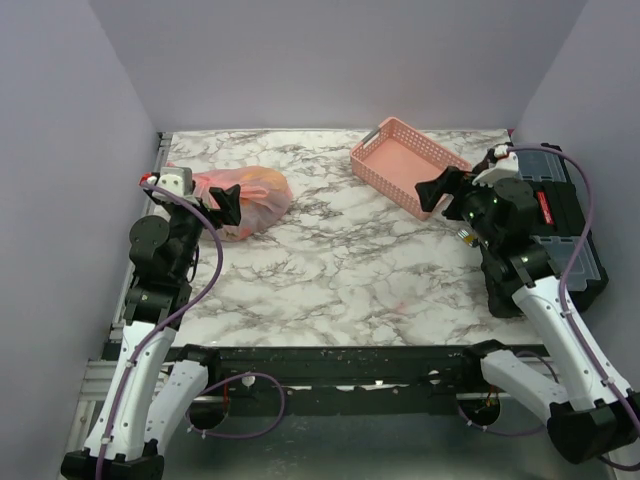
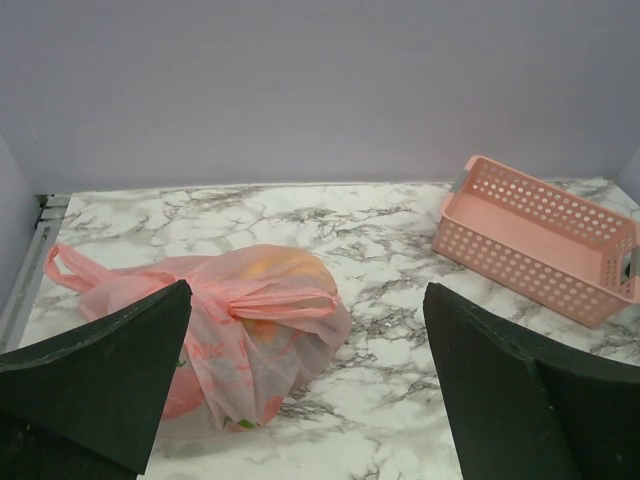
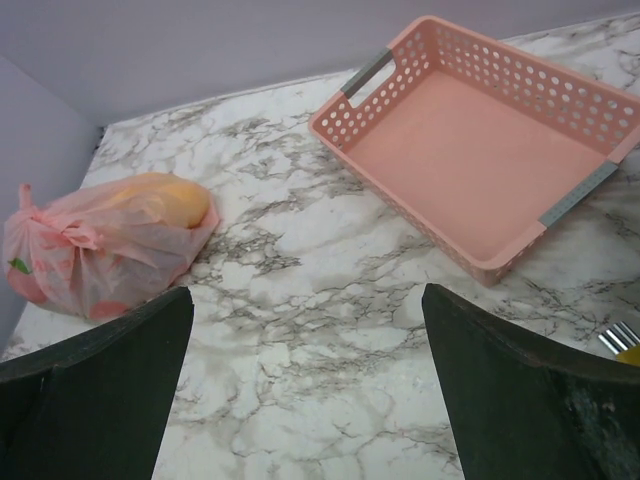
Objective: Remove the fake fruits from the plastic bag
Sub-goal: Move the plastic bag to the center of the board.
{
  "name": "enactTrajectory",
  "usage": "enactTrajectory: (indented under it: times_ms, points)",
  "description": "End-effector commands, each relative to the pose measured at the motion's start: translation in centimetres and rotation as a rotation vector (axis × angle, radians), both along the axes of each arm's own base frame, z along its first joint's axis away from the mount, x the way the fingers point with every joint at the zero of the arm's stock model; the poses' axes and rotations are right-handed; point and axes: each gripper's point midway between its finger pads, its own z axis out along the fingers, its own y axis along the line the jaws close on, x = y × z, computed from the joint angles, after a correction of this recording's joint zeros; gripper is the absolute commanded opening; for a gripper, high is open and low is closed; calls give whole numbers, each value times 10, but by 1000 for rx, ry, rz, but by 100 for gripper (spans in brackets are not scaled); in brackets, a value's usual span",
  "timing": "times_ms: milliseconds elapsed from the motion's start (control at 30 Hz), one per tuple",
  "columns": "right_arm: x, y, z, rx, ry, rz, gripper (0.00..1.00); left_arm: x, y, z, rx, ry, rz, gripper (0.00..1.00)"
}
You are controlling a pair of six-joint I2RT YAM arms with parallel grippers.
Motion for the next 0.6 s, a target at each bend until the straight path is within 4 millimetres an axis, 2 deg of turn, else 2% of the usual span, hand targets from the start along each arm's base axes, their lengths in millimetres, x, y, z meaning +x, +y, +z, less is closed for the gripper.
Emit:
enactTrajectory:
  times_ms: [0, 133, 367, 433, 567]
  points:
    - [0, -2, 7, 19, -44, -13, 100, -3, -3, 8, -6, -7, -18, 99]
    - [10, 2, 2, 20, 1, -8, 100, -3, -5, 7, -10, 0, -27, 99]
    - [20, 4, -28, 18, 120, -28, 100, 1, -1, 3, -16, 17, 0, 99]
    - [23, 10, -35, 26, 152, -12, 100, 8, 7, -6, -33, 54, 54, 99]
    - [25, 37, -45, 102, 229, 99, 100, 21, 19, -20, -63, 149, 139, 99]
